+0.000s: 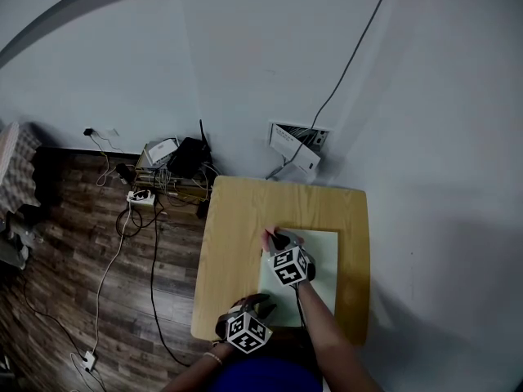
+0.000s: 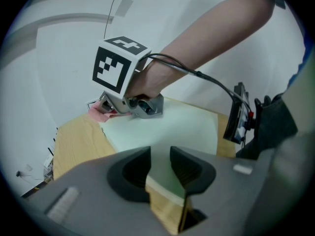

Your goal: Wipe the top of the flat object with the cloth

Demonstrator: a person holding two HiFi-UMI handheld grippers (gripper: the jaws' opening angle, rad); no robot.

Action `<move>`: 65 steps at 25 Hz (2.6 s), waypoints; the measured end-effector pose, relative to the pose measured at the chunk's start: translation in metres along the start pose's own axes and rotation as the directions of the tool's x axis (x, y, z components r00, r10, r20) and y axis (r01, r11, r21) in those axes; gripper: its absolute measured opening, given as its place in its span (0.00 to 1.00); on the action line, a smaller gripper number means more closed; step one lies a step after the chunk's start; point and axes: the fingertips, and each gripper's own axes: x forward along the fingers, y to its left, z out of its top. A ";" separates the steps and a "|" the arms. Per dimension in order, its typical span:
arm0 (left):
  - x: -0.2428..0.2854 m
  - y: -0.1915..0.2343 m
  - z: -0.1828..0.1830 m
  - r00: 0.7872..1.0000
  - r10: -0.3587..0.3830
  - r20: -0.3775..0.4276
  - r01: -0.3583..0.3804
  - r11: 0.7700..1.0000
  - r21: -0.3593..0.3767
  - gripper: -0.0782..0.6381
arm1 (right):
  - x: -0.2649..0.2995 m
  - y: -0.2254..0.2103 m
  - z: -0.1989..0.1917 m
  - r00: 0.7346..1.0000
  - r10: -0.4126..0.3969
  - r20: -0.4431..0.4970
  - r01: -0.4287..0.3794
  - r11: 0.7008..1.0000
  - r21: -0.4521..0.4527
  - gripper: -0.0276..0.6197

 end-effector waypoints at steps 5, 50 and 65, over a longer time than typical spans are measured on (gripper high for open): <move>-0.001 0.000 0.000 1.000 0.010 -0.001 -0.010 1.000 -0.004 0.28 | -0.002 -0.003 -0.003 1.000 -0.004 0.000 0.004 1.000 0.011 0.07; 0.001 -0.010 -0.003 0.995 0.095 -0.022 -0.096 0.995 -0.025 0.27 | -0.084 -0.110 -0.107 0.974 -0.185 -0.131 0.202 0.971 0.131 0.06; -0.001 -0.014 -0.003 0.995 0.102 -0.022 -0.103 0.994 -0.029 0.27 | -0.110 -0.132 -0.134 0.956 -0.242 -0.164 0.273 0.942 0.197 0.07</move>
